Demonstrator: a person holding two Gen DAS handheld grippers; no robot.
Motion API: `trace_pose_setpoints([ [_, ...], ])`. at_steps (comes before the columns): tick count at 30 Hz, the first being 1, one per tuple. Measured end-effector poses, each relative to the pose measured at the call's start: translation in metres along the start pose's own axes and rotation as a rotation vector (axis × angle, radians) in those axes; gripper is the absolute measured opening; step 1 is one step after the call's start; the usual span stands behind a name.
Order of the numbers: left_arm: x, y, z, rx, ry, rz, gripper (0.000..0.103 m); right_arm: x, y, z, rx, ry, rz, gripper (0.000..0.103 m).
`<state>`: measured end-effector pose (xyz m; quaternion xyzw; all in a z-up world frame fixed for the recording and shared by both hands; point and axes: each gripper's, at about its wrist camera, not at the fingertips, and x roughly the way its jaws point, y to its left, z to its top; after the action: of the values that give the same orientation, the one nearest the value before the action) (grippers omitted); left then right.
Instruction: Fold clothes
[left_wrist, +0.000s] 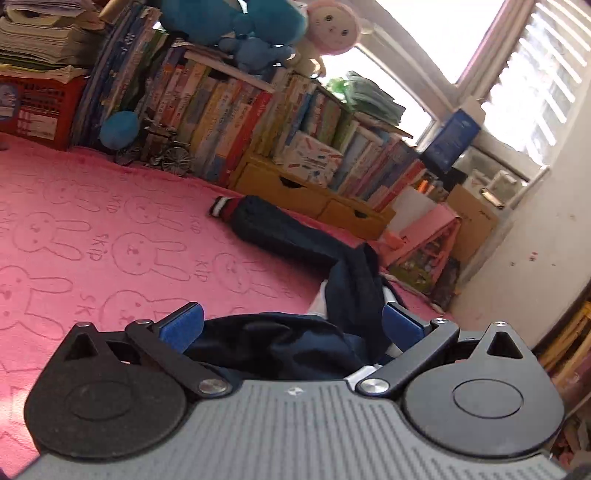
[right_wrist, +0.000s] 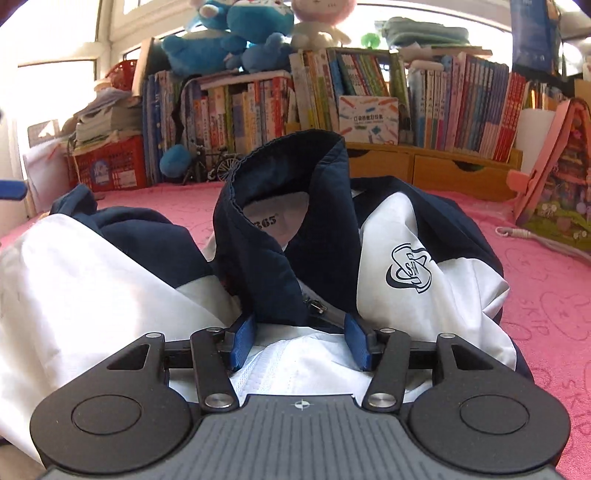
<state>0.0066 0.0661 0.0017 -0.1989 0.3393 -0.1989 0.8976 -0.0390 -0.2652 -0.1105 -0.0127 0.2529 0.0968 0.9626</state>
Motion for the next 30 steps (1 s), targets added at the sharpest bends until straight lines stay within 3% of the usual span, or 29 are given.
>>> trace_pose_setpoints([
  [3, 0.032, 0.010, -0.002, -0.122, 0.124, 0.045, 0.103, 0.000, -0.001, 0.000, 0.014, -0.001, 0.009, 0.054],
  [6, 0.057, 0.004, -0.009, -0.111, 0.164, 0.099, 0.103, 0.001, -0.003, 0.000, 0.027, -0.002, 0.019, 0.054],
  [9, 0.064, -0.030, -0.011, 0.120, 0.125, 0.176, 0.103, 0.001, -0.002, 0.001, 0.026, -0.002, 0.021, 0.055],
  [12, 0.063, -0.065, -0.019, 0.434, 0.112, 0.126, 0.103, 0.001, -0.002, 0.000, 0.024, -0.003, 0.020, 0.056],
  [14, 0.067, -0.085, -0.030, 0.643, 0.113, 0.138, 0.103, 0.001, -0.002, 0.000, 0.024, -0.004, 0.020, 0.056],
  [15, 0.073, -0.091, -0.038, 0.714, 0.117, 0.160, 0.103, 0.001, -0.002, 0.000, 0.024, -0.004, 0.020, 0.056],
  [16, 0.083, -0.093, -0.042, 0.722, 0.138, 0.176, 0.103, 0.001, -0.002, 0.000, 0.024, -0.004, 0.020, 0.057],
  [17, 0.094, -0.093, -0.045, 0.703, 0.169, 0.188, 0.103, 0.002, -0.002, 0.000, 0.024, -0.003, 0.021, 0.057],
  [19, 0.112, -0.090, -0.048, 0.636, 0.223, 0.200, 0.083, 0.001, -0.001, 0.000, 0.023, -0.003, 0.012, 0.058],
  [20, 0.118, -0.086, -0.045, 0.571, 0.242, 0.194, 0.060, 0.001, 0.000, 0.001, 0.027, -0.002, 0.002, 0.058],
  [21, 0.118, -0.083, -0.040, 0.515, 0.241, 0.193, 0.046, 0.000, 0.001, 0.003, 0.035, 0.000, -0.013, 0.058],
  [22, 0.114, -0.079, -0.034, 0.473, 0.221, 0.200, 0.041, -0.002, 0.002, 0.005, 0.047, -0.001, -0.024, 0.058],
  [24, 0.100, -0.073, -0.014, 0.410, 0.145, 0.225, 0.030, -0.009, 0.000, 0.011, 0.086, -0.029, -0.023, 0.059],
  [28, 0.049, -0.046, 0.046, 0.196, -0.120, 0.270, 0.023, -0.020, -0.007, 0.021, 0.130, -0.096, -0.019, 0.080],
  [30, 0.021, -0.033, 0.071, 0.112, -0.257, 0.298, 0.020, -0.017, -0.009, 0.025, 0.124, -0.093, -0.041, 0.081],
])
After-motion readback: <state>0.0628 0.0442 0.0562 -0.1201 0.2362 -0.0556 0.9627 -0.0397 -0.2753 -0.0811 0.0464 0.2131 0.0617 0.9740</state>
